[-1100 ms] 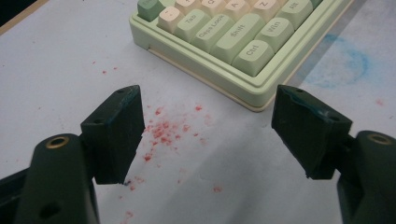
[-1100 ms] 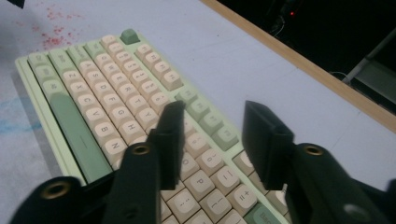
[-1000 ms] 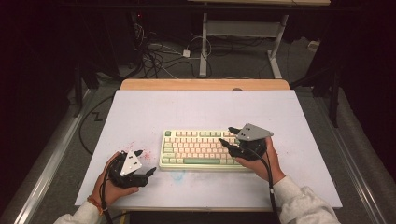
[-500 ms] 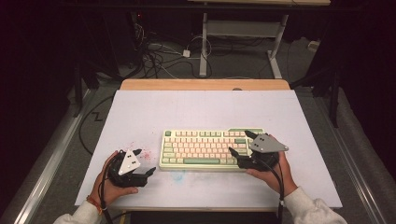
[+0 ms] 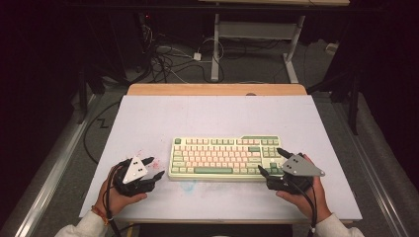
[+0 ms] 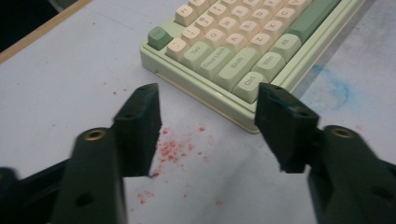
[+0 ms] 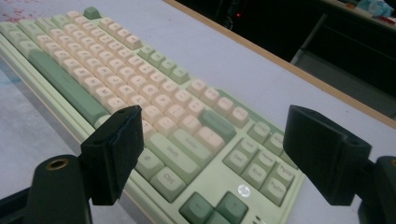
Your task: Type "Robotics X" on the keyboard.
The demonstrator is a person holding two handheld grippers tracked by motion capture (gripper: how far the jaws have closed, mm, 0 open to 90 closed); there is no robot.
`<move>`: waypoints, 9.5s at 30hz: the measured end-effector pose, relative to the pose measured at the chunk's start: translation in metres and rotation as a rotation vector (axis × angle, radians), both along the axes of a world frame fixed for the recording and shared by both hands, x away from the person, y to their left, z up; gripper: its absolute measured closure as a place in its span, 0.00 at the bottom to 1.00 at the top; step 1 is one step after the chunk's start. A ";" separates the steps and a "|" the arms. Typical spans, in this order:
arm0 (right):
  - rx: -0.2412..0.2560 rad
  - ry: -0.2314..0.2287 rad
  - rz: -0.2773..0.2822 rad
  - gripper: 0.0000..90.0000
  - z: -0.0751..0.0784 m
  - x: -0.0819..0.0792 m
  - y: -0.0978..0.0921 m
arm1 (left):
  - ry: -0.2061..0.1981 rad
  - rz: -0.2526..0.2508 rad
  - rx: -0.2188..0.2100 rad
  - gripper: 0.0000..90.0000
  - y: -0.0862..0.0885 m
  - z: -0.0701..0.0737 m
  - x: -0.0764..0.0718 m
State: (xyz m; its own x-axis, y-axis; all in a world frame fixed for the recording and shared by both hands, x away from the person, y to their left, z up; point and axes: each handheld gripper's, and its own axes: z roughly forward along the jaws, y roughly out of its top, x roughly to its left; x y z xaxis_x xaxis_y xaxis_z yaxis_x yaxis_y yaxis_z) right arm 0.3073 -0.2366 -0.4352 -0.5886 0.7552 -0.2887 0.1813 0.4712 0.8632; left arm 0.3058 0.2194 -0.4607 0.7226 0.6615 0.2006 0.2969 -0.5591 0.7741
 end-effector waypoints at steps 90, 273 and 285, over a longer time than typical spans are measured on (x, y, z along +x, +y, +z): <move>-0.130 0.061 0.046 0.25 -0.026 -0.010 0.003 | 0.085 -0.310 0.164 0.88 -0.139 0.021 0.063; -0.027 0.080 0.095 0.23 -0.021 -0.008 0.005 | 0.082 -0.065 0.003 0.91 -0.019 -0.003 0.005; -0.035 0.098 0.113 0.23 -0.026 -0.011 0.008 | 0.071 -0.119 0.036 0.97 -0.040 0.011 0.012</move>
